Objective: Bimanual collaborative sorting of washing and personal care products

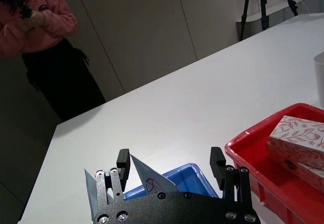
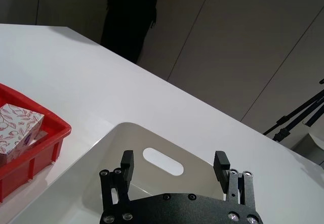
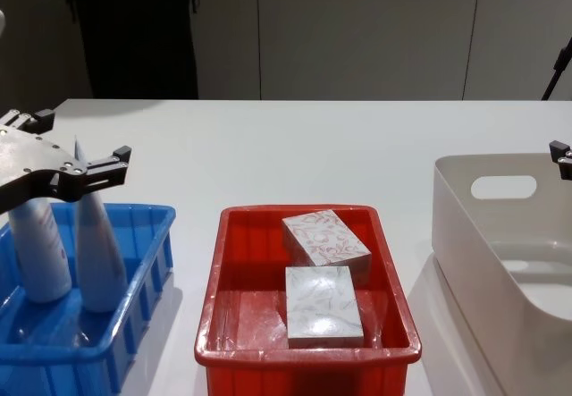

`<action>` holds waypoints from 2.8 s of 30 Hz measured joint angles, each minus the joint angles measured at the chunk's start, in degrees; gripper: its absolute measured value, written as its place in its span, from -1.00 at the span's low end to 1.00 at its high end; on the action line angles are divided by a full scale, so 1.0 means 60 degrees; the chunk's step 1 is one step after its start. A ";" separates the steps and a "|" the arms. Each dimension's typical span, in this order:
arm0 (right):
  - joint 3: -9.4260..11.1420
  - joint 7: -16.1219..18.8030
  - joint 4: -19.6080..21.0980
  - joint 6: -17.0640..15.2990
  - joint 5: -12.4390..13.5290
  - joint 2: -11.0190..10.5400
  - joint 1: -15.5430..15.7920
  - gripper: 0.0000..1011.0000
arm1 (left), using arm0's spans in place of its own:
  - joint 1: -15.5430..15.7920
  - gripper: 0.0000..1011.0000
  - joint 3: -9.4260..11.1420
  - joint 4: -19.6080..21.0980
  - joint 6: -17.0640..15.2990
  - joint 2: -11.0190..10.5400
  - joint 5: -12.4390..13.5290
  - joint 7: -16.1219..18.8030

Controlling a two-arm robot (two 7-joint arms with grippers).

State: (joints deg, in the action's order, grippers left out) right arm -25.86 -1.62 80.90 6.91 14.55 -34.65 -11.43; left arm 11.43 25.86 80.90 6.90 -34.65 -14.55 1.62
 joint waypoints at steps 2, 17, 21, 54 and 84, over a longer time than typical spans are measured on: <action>0.0000 0.0000 0.0000 0.0000 0.0000 0.0000 0.0000 0.98 | 0.0000 0.98 0.0000 0.0000 0.0000 0.0000 0.0001 0.0000; 0.0000 0.0000 0.0000 0.0000 0.0000 0.0000 0.0000 0.98 | 0.0014 0.98 -0.0098 -0.0051 0.0004 0.0074 0.0032 -0.0162; 0.0001 0.0000 0.0000 0.0000 0.0000 0.0000 0.0000 0.98 | -0.0003 0.98 -0.0214 -0.0067 0.0008 0.0118 0.0024 -0.0276; 0.0001 0.0000 0.0000 0.0000 0.0000 0.0000 0.0000 0.98 | -0.1086 0.98 -0.1273 0.0635 -0.0576 0.0238 -0.0345 -0.0735; 0.0000 0.0000 0.0000 0.0001 0.0000 0.0000 0.0001 0.98 | -0.1157 0.98 -0.1863 0.0488 -0.1245 0.1094 -0.0650 -0.1317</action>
State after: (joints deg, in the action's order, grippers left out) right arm -25.86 -1.62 80.90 6.91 14.55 -34.65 -11.43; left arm 4.49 14.68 83.83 -0.56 -28.08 -18.45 -6.29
